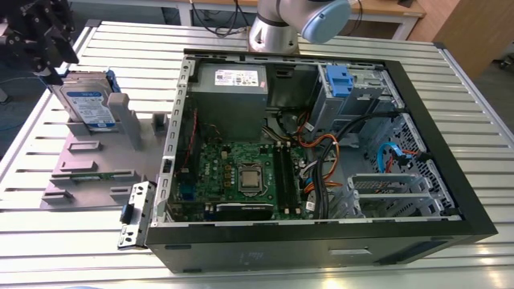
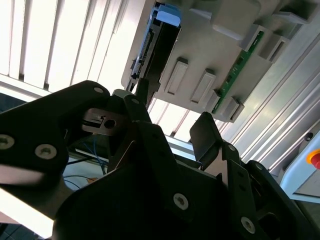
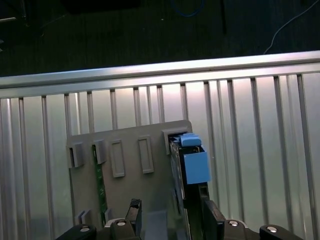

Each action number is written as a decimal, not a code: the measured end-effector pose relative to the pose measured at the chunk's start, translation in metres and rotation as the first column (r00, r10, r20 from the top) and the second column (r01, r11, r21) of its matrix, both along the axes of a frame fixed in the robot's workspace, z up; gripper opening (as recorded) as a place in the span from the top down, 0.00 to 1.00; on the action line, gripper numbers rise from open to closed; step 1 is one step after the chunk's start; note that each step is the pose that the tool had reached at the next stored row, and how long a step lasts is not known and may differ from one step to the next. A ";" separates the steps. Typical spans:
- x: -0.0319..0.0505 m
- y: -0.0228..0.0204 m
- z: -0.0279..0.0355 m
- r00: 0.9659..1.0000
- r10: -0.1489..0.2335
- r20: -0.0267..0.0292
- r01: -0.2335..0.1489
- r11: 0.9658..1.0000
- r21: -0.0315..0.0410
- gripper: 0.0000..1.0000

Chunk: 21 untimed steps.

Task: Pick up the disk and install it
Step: 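Pick up the disk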

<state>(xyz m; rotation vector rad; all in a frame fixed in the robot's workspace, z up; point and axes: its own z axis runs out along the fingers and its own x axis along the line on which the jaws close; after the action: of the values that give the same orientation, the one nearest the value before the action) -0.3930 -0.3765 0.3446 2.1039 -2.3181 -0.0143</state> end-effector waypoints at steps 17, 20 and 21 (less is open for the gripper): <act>0.0000 0.0053 -0.0011 1.000 0.000 0.000 0.000 1.000 0.000 0.40; 0.0000 0.0090 -0.0051 1.000 0.000 0.000 0.000 1.000 0.000 0.40; 0.0000 0.0091 -0.0052 1.000 0.000 0.000 0.000 1.000 0.000 0.40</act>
<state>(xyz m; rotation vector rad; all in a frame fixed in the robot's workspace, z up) -0.3930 -0.3675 0.3393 2.1040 -2.3179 -0.0142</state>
